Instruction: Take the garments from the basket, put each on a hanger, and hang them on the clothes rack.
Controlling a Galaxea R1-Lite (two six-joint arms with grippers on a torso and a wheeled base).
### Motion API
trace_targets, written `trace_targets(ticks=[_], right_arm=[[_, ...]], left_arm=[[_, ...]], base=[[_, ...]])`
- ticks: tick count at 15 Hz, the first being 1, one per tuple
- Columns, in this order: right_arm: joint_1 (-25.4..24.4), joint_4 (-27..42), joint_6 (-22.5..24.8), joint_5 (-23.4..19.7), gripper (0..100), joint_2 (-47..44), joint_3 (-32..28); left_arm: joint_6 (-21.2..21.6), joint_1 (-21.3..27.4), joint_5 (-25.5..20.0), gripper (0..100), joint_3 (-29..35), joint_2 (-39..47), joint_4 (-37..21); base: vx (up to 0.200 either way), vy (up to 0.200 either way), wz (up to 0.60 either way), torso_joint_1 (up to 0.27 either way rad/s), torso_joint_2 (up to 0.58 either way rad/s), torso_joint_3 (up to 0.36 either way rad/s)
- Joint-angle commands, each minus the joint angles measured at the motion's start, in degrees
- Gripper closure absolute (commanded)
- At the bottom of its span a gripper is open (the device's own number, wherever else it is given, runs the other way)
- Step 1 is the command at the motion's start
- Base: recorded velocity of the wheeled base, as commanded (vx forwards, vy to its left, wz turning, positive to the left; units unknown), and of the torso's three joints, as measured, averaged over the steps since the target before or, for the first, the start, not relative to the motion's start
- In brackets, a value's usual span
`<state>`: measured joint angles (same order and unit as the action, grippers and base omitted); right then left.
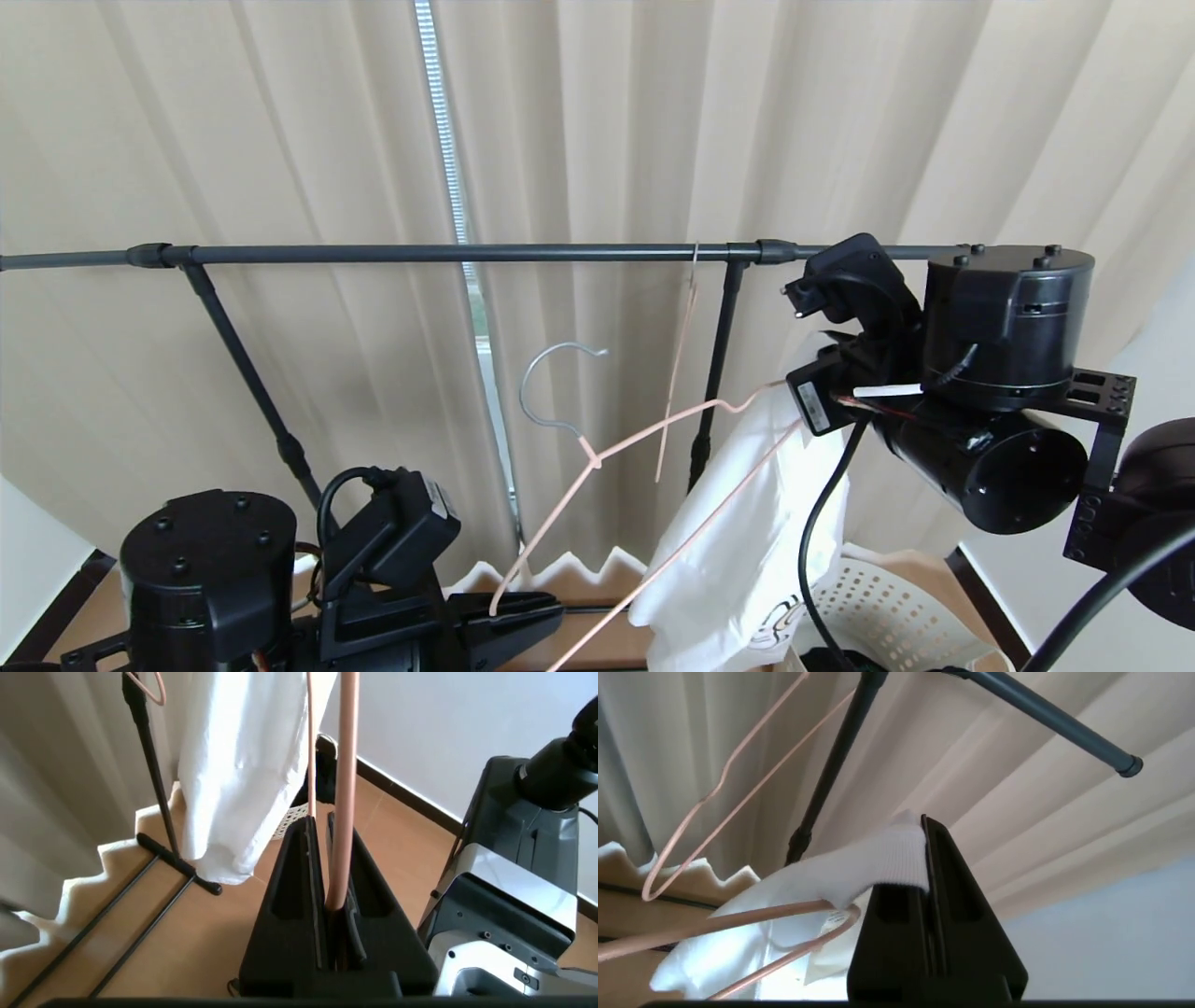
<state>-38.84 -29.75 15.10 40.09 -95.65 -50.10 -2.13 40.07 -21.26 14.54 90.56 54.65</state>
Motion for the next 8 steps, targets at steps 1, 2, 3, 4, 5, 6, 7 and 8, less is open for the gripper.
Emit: trace_targets(ticks=[1,2,3,4,5,6,7,8], right_arm=[[-0.89,-0.05,0.01,-0.02,100,0.29,0.45],[-3.26,0.30,0.01,-0.02,100,0.29,0.97],[-4.40,0.30,0.01,-0.02,100,0.29,1.76],[-5.19,0.39,0.10,-0.02,100,0.29,2.12],[-6.51,0.39,0.10,-0.02,100,0.37,2.47],[-7.65,0.39,0.10,0.07,100,0.46,2.73],[-9.32,0.48,0.10,0.07,100,0.55,2.99],[-10.12,0.39,0.10,0.33,100,0.55,3.35]], left_arm=[[0.02,0.10,-0.01,100,0.05,0.84,0.02],[0.02,0.10,-0.01,100,0.13,0.84,0.11],[0.02,0.10,-0.01,100,0.13,0.84,0.11],[0.02,0.01,-0.01,100,0.05,0.84,0.11],[0.02,-0.08,-0.01,100,0.13,0.84,0.11],[0.02,-0.08,-0.01,100,0.13,0.84,0.11],[0.02,-0.08,-0.01,100,0.13,0.84,0.11],[0.02,-0.08,-0.01,100,0.13,0.84,0.11]], base=[[0.000,0.000,0.00,0.000,0.00,0.000],[0.000,0.000,0.00,0.000,0.00,0.000],[0.000,0.000,0.00,0.000,0.00,0.000],[0.000,0.000,0.00,0.000,0.00,0.000],[0.000,0.000,0.00,0.000,0.00,0.000],[0.000,0.000,0.00,0.000,0.00,0.000],[0.000,0.000,0.00,0.000,0.00,0.000],[0.000,0.000,0.00,0.000,0.00,0.000]])
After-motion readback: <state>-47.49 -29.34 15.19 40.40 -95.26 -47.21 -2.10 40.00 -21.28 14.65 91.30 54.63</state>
